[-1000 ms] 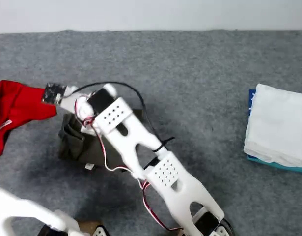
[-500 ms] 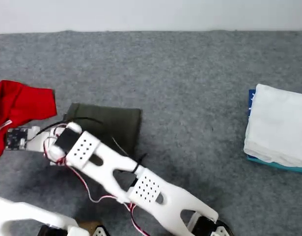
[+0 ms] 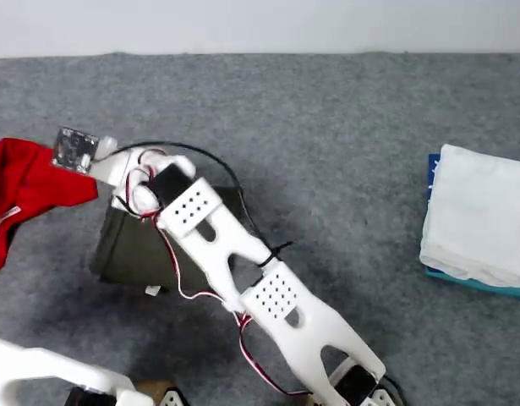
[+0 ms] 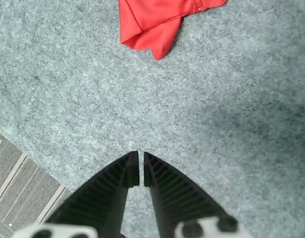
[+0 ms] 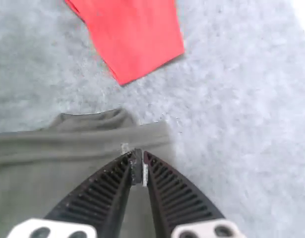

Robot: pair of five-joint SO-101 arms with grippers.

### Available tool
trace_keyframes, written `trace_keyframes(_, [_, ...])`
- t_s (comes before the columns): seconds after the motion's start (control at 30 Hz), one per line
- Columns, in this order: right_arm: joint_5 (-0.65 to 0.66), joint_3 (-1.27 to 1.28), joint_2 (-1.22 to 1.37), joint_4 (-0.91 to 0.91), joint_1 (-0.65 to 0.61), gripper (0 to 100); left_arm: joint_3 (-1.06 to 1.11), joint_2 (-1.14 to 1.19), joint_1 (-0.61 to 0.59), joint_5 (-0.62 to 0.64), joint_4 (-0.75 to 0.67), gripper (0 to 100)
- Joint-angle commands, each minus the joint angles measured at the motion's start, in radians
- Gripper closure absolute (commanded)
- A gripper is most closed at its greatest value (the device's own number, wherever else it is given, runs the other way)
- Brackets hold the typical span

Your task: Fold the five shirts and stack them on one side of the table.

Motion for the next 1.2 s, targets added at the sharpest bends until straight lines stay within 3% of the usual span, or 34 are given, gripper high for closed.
trace_keyframes(0.0, [0.006,0.003,0.047,-0.202,-0.021,99.0,-0.038,-0.031,0.002,-0.014,-0.015,97])
trace_keyframes(0.23, [0.006,-0.015,0.102,-0.329,-0.082,99.0,-0.038,-0.031,0.002,-0.014,-0.017,97])
trace_keyframes(0.67, [0.000,-0.144,-0.001,0.016,0.082,99.0,-0.038,-0.028,0.002,-0.015,-0.015,97])
trace_keyframes(1.0, [0.006,-0.058,0.159,-0.231,-0.036,99.0,-0.038,-0.026,0.002,-0.015,-0.015,97])
trace_keyframes(1.17, [0.006,-0.066,0.168,-0.243,-0.044,99.0,-0.036,-0.025,0.002,-0.043,-0.012,97])
